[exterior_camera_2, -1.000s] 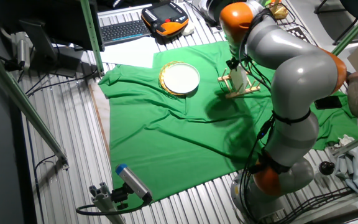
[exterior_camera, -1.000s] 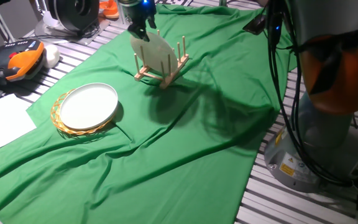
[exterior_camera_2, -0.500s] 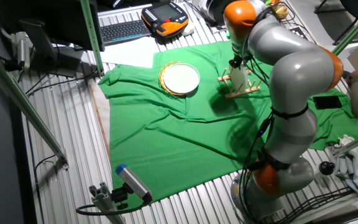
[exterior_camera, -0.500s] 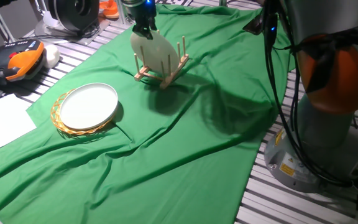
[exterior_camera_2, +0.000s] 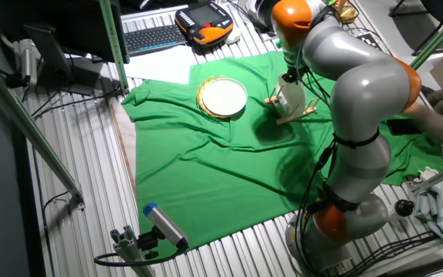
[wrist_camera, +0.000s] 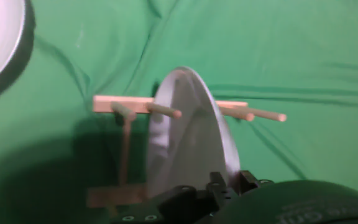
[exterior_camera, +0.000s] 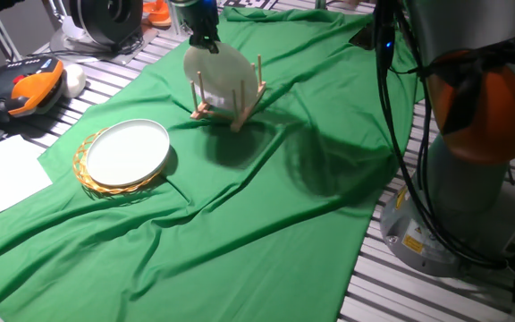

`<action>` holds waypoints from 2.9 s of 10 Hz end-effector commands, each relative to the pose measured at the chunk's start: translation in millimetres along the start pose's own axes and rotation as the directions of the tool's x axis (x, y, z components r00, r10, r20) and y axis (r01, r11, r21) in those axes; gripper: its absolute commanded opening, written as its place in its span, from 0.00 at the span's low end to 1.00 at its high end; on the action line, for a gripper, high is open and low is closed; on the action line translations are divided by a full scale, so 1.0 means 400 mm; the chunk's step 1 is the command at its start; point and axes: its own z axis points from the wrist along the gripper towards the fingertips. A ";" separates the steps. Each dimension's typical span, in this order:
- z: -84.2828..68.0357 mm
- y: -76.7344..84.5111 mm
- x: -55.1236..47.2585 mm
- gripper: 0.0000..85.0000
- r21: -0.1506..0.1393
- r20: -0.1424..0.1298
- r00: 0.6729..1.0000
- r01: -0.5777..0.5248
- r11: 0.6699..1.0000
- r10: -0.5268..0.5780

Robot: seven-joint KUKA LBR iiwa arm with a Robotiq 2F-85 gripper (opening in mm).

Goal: Take the dish off the dish rack

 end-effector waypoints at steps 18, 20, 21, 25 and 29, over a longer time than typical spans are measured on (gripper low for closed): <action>-0.087 0.062 0.004 0.00 0.252 0.085 0.990 -0.132 0.959 0.114; -0.088 0.073 0.001 0.00 0.259 0.102 0.986 -0.150 0.954 0.128; -0.087 0.075 0.000 0.00 0.257 0.110 0.985 -0.155 0.954 0.131; -0.096 0.082 -0.002 0.00 0.226 0.107 0.984 -0.164 0.960 0.143; -0.151 0.123 0.003 0.00 0.035 0.043 0.966 -0.256 0.966 0.254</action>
